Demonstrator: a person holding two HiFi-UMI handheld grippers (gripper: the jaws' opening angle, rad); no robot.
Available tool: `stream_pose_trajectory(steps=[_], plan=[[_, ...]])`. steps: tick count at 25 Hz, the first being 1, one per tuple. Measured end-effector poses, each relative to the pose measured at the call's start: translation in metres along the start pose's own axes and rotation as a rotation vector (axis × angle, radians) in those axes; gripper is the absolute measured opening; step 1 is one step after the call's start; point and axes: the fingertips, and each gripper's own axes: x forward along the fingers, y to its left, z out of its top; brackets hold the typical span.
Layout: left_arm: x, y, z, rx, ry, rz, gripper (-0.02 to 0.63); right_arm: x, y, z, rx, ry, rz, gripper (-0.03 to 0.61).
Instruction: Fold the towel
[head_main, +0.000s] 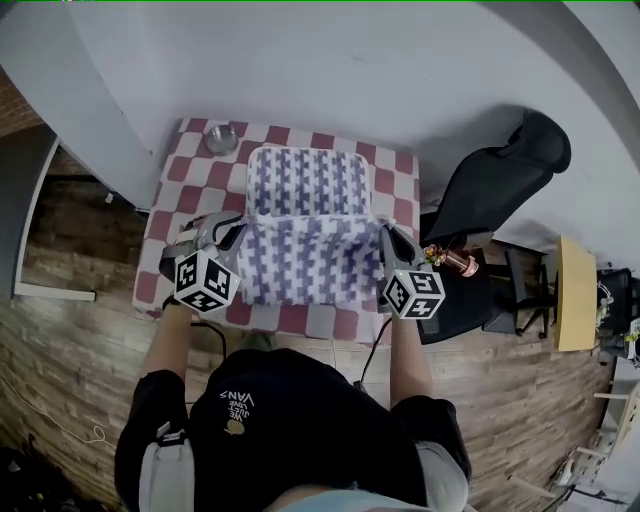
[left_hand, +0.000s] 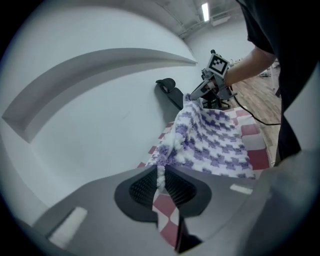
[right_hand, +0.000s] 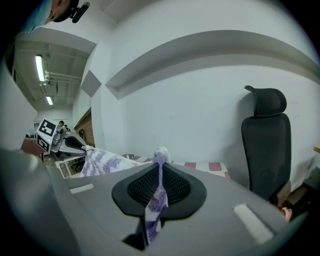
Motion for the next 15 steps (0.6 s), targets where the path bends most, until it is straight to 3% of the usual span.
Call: stream_pose_trajectory(steps=[6,15], plan=[[0.058,0.034,-0.013,-0.023,-0.016,-0.023,0.038,0.063,-0.024,0.003,-0.005,0.036,-0.05,0.025],[0.135,0.077,-0.037,-0.155,-0.018,0.057,0.038,0.142,-0.05,-0.002,0.001,0.064,-0.111,0.025]])
